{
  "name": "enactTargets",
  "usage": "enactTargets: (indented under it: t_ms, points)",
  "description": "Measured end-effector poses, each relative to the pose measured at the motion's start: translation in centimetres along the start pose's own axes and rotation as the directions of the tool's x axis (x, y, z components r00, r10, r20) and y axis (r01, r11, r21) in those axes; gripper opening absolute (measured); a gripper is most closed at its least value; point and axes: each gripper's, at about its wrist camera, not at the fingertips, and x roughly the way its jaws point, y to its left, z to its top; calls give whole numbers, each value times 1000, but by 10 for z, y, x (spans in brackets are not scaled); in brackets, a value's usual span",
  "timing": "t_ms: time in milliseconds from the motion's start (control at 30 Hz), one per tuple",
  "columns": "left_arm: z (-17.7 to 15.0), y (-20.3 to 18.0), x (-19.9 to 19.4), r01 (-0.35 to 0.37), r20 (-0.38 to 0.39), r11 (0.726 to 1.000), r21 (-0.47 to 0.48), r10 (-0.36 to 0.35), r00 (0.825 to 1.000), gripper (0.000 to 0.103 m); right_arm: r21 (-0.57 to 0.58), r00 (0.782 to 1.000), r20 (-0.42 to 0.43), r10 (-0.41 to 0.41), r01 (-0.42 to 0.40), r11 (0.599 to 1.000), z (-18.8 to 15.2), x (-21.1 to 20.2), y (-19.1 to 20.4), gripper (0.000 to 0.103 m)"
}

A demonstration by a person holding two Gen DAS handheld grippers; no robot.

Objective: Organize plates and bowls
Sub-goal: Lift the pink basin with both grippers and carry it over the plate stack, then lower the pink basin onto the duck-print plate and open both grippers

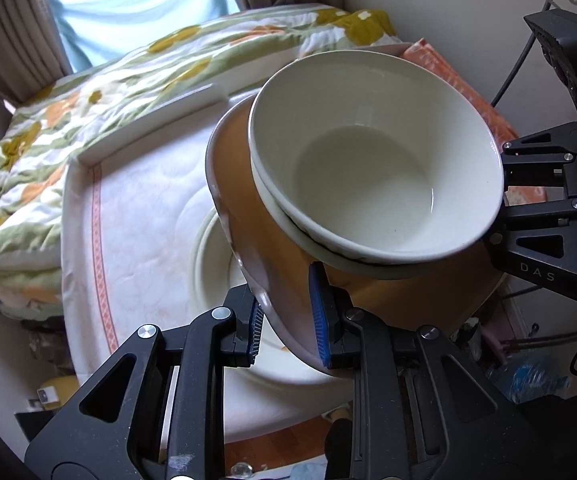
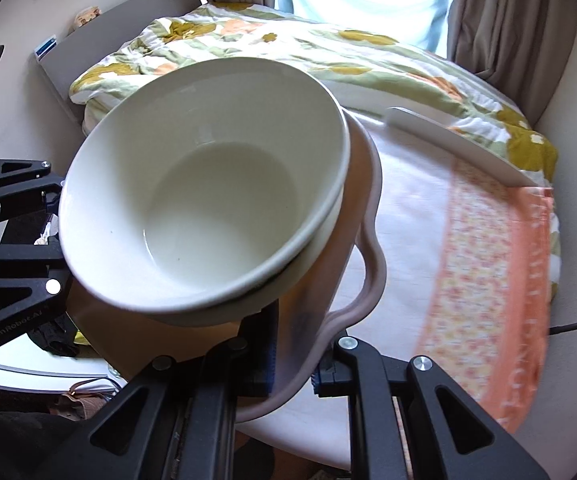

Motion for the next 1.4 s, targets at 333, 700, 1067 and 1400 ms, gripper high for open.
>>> enactTargets:
  t_ms: [333,700,1067,1400]
  points:
    - [-30,31,31,31,-26,999,-37,-32,999,19,42,1000,-27,-5,6,999,0,36,31,12]
    - [-36,32,38,14,-20,999,-33,-15,1000,19,94,1000,-24,5,-3,996,-2,47,29,12]
    - [-34,32,34,-12,-48,1000,-25,11,999,19,157,997,-79,-12,25,987,-3,45,30,12]
    - [-31,36,18,-36,-25,999,-18,35,999,20,177,997,-79,-10,24,984,-3,35,26,14]
